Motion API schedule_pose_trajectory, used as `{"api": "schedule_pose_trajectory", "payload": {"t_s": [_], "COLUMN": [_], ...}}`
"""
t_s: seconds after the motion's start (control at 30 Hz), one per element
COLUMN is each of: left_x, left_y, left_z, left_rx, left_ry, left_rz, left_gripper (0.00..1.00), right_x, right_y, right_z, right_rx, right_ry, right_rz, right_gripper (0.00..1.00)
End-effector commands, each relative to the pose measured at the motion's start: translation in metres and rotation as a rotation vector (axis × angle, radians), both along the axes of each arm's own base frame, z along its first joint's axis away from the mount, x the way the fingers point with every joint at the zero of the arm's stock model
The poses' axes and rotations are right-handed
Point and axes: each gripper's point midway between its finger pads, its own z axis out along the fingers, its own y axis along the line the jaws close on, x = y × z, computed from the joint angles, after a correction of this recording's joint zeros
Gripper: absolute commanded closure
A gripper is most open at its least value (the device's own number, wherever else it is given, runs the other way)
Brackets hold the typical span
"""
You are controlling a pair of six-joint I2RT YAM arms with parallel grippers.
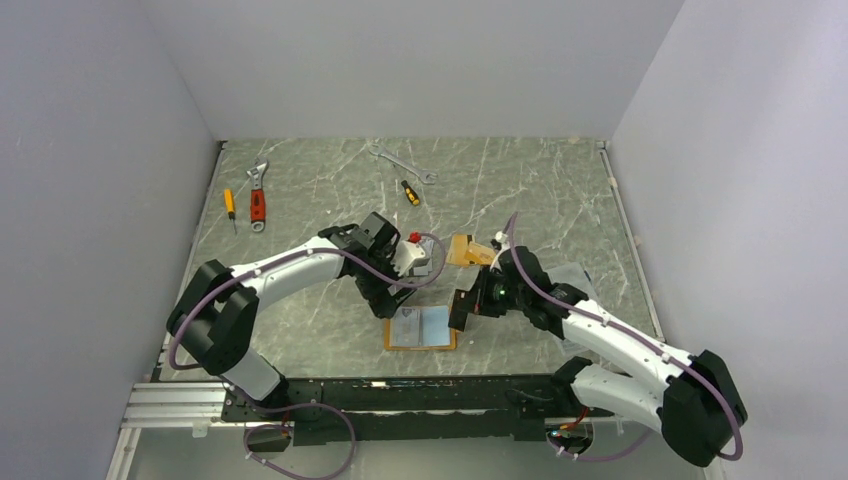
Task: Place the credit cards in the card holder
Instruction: Insert the credit card into the card holder.
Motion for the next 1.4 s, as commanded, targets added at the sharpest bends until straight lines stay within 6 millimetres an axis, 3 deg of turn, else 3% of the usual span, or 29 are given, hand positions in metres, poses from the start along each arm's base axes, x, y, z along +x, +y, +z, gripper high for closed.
{"api": "schedule_pose_trajectory", "payload": {"t_s": [0.0,0.17,0.47,1.1,1.37], "left_x": [-0.003,-0.009,-0.014,-0.014,-0.014], "left_y": [0.005,-0.003,-0.010,-0.005,-0.005], "left_z": [0.000,-0.005,-0.030,-0.035,-0.033], "left_rx": [-0.014,-0.057,0.014,0.087,0.083], "left_ry": [-0.020,-0.008,0.023,-0.009,-0.015], "left_rz": [0.039,0.034,0.017,-0.006,-0.013], "left_gripper": [0.01,0.01,0.01,0.01,0.01], "right_x": [0.002,0.001,0.000,-0.011,-0.010], "right_y": [0.017,0.014,0.009,0.012,0.007], "right_z": [0.009,0.001,-0.012,-0.037,-0.034], "right_rx": [0.024,-0.035,-0.080,-0.095,-0.132], "right_ry": [-0.045,-0.051,-0.043,-0.010,-0.029], "right_rz": [0.049,0.056,0.055,0.073,0.067], "right_gripper": [1.00,1.00,1.00,1.00,1.00]}}
